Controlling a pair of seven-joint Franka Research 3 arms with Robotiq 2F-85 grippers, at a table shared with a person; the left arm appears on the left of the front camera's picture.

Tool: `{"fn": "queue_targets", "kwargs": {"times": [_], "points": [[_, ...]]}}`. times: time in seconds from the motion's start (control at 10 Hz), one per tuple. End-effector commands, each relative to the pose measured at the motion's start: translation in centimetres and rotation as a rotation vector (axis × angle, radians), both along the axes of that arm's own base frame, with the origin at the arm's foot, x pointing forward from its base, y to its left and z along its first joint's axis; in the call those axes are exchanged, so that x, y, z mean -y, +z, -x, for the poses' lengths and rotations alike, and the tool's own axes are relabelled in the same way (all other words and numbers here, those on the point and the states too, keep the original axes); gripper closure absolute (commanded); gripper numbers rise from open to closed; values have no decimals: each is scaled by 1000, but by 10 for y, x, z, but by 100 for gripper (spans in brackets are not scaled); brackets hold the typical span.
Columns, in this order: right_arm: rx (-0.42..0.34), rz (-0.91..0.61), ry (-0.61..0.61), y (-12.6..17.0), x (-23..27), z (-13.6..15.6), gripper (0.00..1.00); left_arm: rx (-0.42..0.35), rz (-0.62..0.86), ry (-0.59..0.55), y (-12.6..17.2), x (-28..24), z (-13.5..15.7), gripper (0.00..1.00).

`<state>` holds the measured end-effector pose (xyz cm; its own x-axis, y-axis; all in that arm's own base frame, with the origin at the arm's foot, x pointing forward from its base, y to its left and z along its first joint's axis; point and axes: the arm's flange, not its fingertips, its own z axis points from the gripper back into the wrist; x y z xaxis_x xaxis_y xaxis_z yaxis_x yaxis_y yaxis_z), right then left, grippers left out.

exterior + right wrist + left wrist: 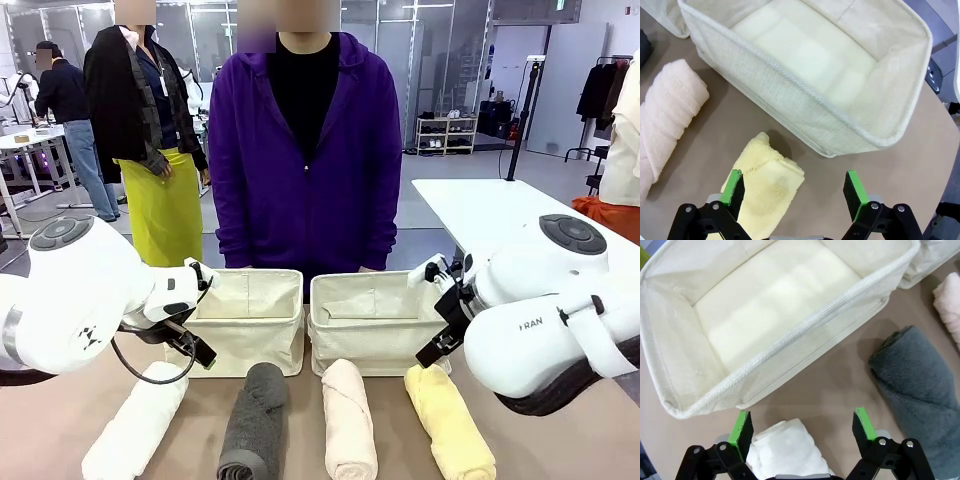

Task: Divide the towels into two baskets.
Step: Pick up one hotel-folded towel and place it in the Fabric basket indicated by the person.

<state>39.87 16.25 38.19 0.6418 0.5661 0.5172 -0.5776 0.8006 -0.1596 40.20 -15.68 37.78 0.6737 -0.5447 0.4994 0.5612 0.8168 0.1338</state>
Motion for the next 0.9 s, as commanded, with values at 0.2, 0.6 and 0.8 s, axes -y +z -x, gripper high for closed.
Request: {"fn": "queue_targets", "kwargs": {"times": [0.2, 0.6, 0.8], "points": [[-94, -88, -12, 64, 14, 11, 0, -126, 107, -36, 61, -11, 12, 0], [-380, -548, 57, 109, 69, 23, 0, -374, 538, -111, 104, -88, 24, 0], [-496, -793, 73, 113, 115, 34, 0, -411, 779, -119, 100, -142, 31, 0]]}}
